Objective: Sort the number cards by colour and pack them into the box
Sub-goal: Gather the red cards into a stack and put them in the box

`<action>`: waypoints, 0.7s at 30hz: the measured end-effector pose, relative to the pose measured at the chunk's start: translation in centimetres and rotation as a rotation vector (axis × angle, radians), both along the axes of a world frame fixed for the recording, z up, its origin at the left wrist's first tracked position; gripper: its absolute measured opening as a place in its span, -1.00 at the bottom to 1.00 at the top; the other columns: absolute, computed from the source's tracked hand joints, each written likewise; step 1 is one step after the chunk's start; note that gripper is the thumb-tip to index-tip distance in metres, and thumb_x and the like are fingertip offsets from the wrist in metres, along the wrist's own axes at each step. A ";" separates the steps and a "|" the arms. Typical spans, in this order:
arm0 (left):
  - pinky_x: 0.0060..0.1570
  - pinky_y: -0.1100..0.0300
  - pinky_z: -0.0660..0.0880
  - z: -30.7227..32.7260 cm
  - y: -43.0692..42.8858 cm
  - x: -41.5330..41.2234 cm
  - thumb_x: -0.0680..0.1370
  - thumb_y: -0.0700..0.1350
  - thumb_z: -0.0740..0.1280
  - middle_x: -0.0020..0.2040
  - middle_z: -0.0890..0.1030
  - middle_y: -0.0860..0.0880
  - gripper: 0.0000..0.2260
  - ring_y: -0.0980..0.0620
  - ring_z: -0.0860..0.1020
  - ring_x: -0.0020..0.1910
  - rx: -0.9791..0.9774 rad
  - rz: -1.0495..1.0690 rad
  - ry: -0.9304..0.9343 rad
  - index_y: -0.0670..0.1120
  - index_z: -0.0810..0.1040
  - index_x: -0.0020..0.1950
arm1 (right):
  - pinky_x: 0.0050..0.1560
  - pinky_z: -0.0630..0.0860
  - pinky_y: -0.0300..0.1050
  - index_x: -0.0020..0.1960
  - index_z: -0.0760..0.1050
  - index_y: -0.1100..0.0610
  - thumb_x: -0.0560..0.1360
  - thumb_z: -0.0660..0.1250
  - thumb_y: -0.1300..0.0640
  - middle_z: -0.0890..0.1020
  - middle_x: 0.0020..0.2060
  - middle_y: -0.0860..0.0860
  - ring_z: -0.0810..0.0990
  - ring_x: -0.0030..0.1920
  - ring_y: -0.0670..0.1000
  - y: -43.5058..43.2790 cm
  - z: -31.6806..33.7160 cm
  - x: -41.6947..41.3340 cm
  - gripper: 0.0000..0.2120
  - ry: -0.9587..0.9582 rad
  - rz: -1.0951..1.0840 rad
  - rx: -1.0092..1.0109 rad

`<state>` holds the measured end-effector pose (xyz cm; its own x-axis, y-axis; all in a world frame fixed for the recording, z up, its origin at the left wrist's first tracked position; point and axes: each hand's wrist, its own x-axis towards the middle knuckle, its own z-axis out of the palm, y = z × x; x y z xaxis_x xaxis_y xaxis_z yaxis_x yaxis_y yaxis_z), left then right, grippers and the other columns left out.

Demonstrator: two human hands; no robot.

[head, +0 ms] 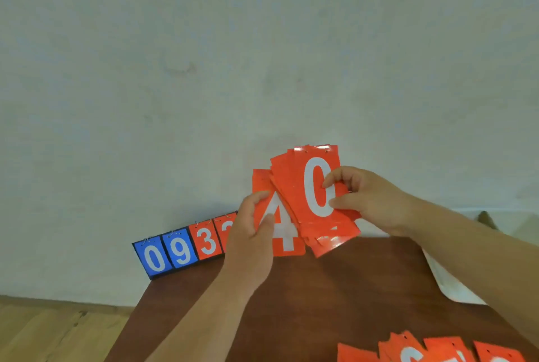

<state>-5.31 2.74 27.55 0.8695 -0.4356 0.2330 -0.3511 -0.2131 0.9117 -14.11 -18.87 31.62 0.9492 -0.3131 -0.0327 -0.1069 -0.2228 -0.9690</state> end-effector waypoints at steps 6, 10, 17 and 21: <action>-0.13 0.33 0.61 7.0 0.9 -3.7 0.58 0.13 0.16 0.09 0.57 0.36 -0.75 0.30 0.60 0.08 -0.228 -0.188 -0.042 0.28 0.46 0.23 | 0.04 0.67 0.14 0.11 0.56 0.12 0.53 0.33 0.40 0.72 0.00 0.08 0.73 -0.05 0.11 2.0 7.9 -5.7 -0.75 -0.094 -0.174 -0.124; -0.10 0.37 0.58 7.1 2.7 -5.3 0.67 0.02 0.12 0.09 0.53 0.47 -0.81 0.36 0.56 0.12 -0.252 -0.382 -0.069 0.24 0.46 0.21 | 0.08 0.64 0.15 0.03 0.60 -0.04 0.54 0.36 0.32 0.72 0.02 -0.01 0.72 0.01 0.10 5.6 6.4 -8.8 -0.74 -0.099 -0.257 -0.062; 0.13 -0.11 0.61 1.2 4.2 -6.4 0.71 -0.03 0.17 0.12 0.65 0.10 -0.78 -0.02 0.65 0.10 -0.146 -0.570 0.128 0.20 0.45 0.31 | -0.10 0.61 -0.06 -0.04 0.60 -0.04 0.53 0.35 0.37 0.72 -0.08 0.02 0.72 -0.10 0.03 9.9 -1.1 -9.8 -0.70 -0.048 -0.270 0.137; 0.21 0.04 0.56 -2.2 4.1 -7.3 0.68 0.02 0.18 0.24 0.58 0.20 -0.71 0.08 0.58 0.24 -0.020 -0.671 0.151 0.30 0.35 0.38 | 0.13 0.62 0.09 0.08 0.57 -0.07 0.55 0.38 0.29 0.70 0.10 -0.04 0.69 0.10 0.05 9.0 -5.1 -11.3 -0.73 0.009 -0.266 0.145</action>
<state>-12.56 6.84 25.39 0.4364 -0.8882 0.1439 -0.2701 0.0232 0.9626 -25.40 -9.85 26.56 0.8341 -0.5419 -0.1035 -0.1518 -0.0450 -0.9874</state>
